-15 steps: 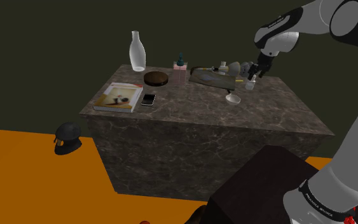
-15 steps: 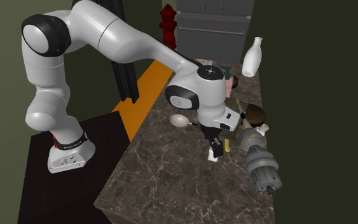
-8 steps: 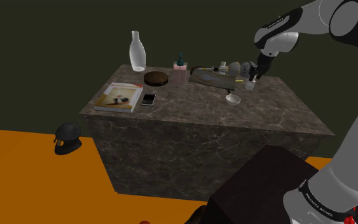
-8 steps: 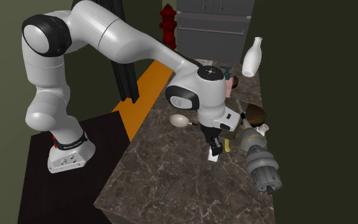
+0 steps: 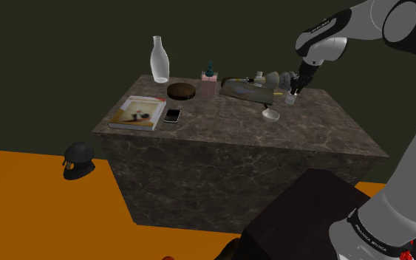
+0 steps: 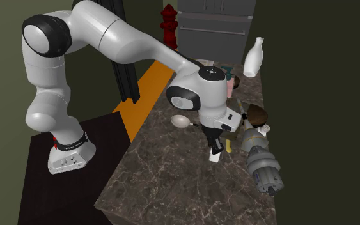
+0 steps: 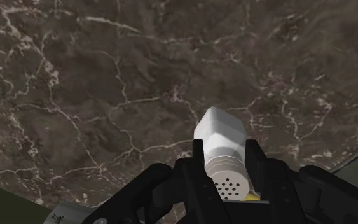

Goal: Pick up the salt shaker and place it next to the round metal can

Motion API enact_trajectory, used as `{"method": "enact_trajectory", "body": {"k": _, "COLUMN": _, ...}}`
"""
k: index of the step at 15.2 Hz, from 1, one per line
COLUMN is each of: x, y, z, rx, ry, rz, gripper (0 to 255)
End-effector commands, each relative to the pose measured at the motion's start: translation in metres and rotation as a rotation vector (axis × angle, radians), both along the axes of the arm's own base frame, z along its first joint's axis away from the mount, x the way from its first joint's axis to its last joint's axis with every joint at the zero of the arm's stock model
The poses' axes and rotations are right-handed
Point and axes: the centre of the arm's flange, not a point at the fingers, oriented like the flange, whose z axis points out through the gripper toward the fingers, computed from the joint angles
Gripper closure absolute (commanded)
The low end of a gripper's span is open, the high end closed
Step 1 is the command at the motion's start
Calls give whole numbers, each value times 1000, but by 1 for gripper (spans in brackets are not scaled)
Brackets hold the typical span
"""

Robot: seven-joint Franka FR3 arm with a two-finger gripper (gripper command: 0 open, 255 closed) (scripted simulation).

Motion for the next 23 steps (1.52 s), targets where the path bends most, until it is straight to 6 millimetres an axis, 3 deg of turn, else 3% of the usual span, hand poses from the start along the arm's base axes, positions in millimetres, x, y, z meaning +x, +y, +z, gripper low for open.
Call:
{"method": "enact_trajectory", "body": {"k": 1, "x": 0, "y": 0, "z": 0, "rx": 0, "ry": 0, "rz": 0, "gripper": 255}}
{"method": "enact_trajectory", "body": {"k": 23, "x": 0, "y": 0, "z": 116, "rx": 0, "ry": 0, "rz": 0, "gripper": 255}}
